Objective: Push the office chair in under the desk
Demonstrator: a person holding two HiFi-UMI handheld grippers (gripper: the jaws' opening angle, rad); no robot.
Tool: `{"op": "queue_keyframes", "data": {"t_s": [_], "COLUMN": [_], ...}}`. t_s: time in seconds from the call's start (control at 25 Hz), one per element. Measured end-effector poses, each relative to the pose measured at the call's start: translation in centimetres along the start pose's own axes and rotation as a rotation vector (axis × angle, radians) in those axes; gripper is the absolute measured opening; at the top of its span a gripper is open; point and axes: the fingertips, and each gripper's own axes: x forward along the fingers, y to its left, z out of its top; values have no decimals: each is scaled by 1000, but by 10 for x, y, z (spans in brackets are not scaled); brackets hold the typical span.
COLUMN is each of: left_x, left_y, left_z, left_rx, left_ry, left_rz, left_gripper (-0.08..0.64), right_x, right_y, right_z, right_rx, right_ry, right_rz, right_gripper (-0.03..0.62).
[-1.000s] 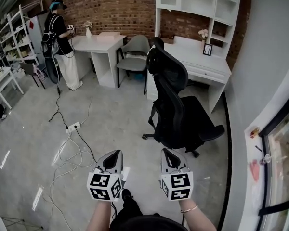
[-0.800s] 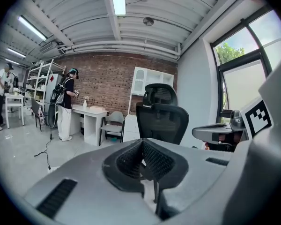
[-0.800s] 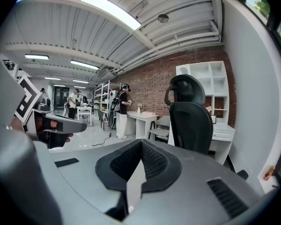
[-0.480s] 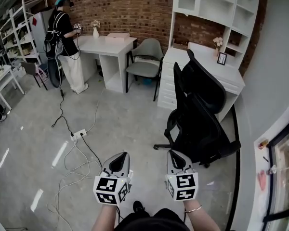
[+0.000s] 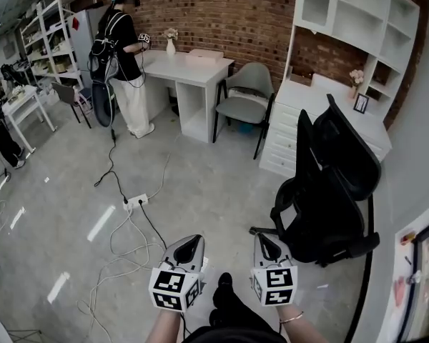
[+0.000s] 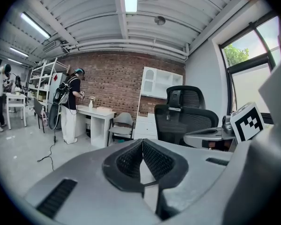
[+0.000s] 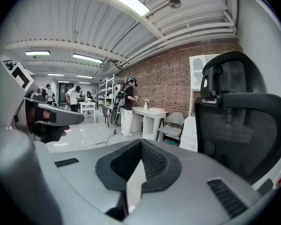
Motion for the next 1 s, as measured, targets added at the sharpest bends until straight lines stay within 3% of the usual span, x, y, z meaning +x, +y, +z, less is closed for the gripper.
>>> {"op": "queue_keyframes", "data": {"t_s": [0.2, 0.56, 0.8, 1.0], "left_x": [50, 179, 247, 283], "left_y": [32, 46, 2, -57], "left_z": [10, 54, 61, 77], "left_rx": [10, 87, 156, 201], "left_ry": [8, 17, 47, 51], "left_rz": [-9, -146, -302, -489], "left_gripper": [9, 9, 9, 11], "right_x": [56, 133, 125, 84], "right_y": [-17, -88, -148, -186], "right_z": [12, 25, 11, 2], "right_rx": [26, 114, 167, 226], "right_ry": [-16, -24, -18, -11], "right_rz": [-22, -160, -329, -511], "right_gripper": [5, 5, 5, 5]}}
